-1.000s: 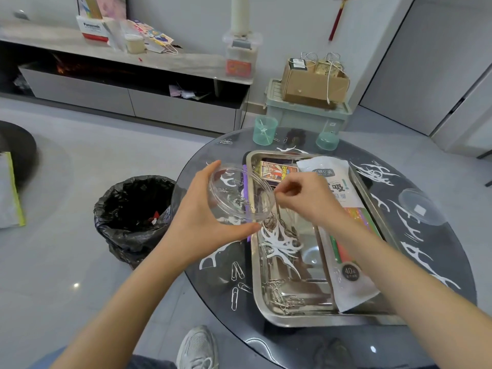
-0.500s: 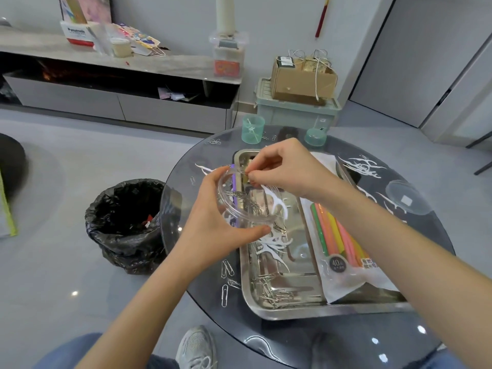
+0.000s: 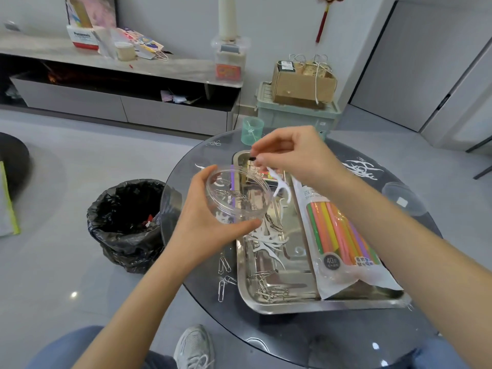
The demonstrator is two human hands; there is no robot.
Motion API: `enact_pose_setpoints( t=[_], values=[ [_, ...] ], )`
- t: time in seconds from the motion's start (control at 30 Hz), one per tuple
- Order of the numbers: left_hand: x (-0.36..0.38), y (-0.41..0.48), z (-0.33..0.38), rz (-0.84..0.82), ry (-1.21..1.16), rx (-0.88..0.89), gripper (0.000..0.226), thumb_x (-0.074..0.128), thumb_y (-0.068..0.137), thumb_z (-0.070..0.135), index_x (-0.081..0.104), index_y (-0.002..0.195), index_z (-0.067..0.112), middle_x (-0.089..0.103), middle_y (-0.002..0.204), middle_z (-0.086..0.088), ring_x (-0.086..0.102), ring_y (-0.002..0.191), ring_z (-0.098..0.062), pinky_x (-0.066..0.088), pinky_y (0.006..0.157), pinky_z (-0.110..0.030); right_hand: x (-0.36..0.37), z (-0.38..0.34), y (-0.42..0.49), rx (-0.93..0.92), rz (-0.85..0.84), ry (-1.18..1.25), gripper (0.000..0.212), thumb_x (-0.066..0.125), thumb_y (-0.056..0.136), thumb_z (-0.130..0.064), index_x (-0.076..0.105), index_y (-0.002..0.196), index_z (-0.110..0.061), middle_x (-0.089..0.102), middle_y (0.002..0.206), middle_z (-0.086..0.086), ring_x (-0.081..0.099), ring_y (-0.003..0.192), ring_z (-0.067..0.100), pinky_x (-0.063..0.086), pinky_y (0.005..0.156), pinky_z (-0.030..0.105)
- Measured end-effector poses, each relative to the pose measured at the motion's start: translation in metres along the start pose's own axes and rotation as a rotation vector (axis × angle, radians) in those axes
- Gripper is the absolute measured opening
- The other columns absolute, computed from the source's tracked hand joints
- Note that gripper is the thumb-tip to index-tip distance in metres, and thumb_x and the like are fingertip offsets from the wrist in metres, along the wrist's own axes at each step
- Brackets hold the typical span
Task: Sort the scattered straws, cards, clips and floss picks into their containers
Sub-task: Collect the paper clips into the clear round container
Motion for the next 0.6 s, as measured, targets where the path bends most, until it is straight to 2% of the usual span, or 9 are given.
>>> enact_pose_setpoints(
  t=[0.07,0.13,0.2,0.27,0.37,0.43,0.5,0.53,0.6],
  values=[
    [-0.010,0.002,-0.004,0.031,0.021,-0.030,0.115,0.082,0.042,0.053,0.026,0.140,0.029,0.042,0.132,0.019,0.039,0.119,0.013,0.032,0.095,-0.006,-0.016,0.011,-0.002,0.041,0.050,0.008,0.016,0.072,0.076,0.004,0.072,0.088,-0.007,0.074,0.083,0.005,0.071,0.073,0.013,0.055,0.069,0.019],
    [-0.019,0.003,-0.007,0.060,0.043,-0.051,0.123,0.080,0.039,0.057,0.021,0.144,0.028,0.040,0.135,0.012,0.039,0.122,0.006,0.031,0.093,-0.007,-0.018,0.036,-0.012,0.123,0.025,-0.139,0.014,0.071,0.078,0.003,0.072,0.085,-0.009,0.073,0.081,0.004,0.071,0.074,0.013,0.056,0.069,0.022],
    [-0.023,0.001,-0.009,0.067,0.076,-0.049,0.127,0.077,0.037,0.061,0.020,0.146,0.027,0.038,0.136,0.010,0.040,0.121,0.004,0.031,0.090,-0.007,-0.013,0.066,-0.025,0.210,-0.024,-0.304,0.015,0.069,0.080,0.001,0.071,0.083,-0.013,0.072,0.080,0.003,0.070,0.076,0.013,0.058,0.075,0.028],
    [-0.024,0.000,-0.008,0.066,0.123,-0.030,0.125,0.076,0.038,0.062,0.023,0.145,0.025,0.038,0.135,0.009,0.040,0.120,0.005,0.031,0.086,-0.002,-0.007,0.088,-0.036,0.248,-0.061,-0.397,0.019,0.068,0.083,-0.001,0.070,0.080,-0.019,0.070,0.082,-0.003,0.067,0.077,0.009,0.056,0.077,0.023],
    [-0.027,0.000,-0.007,0.077,0.172,-0.015,0.118,0.076,0.040,0.062,0.028,0.142,0.025,0.040,0.132,0.013,0.040,0.117,0.007,0.029,0.082,0.006,0.001,0.100,-0.045,0.200,-0.086,-0.569,0.018,0.063,0.085,-0.002,0.072,0.086,-0.018,0.069,0.087,-0.004,0.062,0.080,0.008,0.045,0.071,0.011],
    [-0.030,0.001,-0.004,0.102,0.188,-0.012,0.114,0.076,0.041,0.063,0.031,0.140,0.027,0.041,0.130,0.015,0.041,0.115,0.007,0.029,0.082,0.006,0.009,0.098,-0.050,0.132,-0.124,-0.687,0.018,0.059,0.087,-0.003,0.072,0.091,-0.014,0.071,0.092,0.000,0.061,0.082,0.011,0.045,0.073,0.016],
    [-0.031,0.001,-0.002,0.119,0.199,-0.007,0.113,0.075,0.042,0.063,0.031,0.140,0.026,0.043,0.129,0.015,0.043,0.116,0.005,0.031,0.085,0.000,0.014,0.091,-0.048,0.076,-0.119,-0.772,0.016,0.058,0.089,-0.008,0.072,0.095,-0.013,0.071,0.094,0.002,0.063,0.087,0.016,0.050,0.080,0.026],
    [-0.032,0.002,-0.001,0.125,0.207,-0.005,0.114,0.075,0.042,0.063,0.031,0.140,0.025,0.043,0.129,0.014,0.043,0.116,0.003,0.031,0.086,-0.004,0.016,0.086,-0.046,0.066,-0.112,-0.792,0.015,0.058,0.090,-0.013,0.072,0.095,-0.013,0.071,0.093,0.002,0.064,0.087,0.018,0.052,0.080,0.031],
    [-0.032,0.002,0.003,0.135,0.221,0.000,0.117,0.073,0.041,0.066,0.030,0.142,0.025,0.043,0.129,0.014,0.043,0.117,0.002,0.030,0.088,-0.008,0.023,0.075,-0.045,0.072,-0.145,-0.784,0.019,0.061,0.090,-0.030,0.070,0.096,-0.015,0.070,0.087,0.001,0.064,0.082,0.017,0.051,0.077,0.031]
  ],
)
Point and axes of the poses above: each hand's wrist, its own y-axis towards the middle knuckle, its own x-axis out of the palm, z = x × y, the point moved 7 cm from there along y, towards the middle knuckle
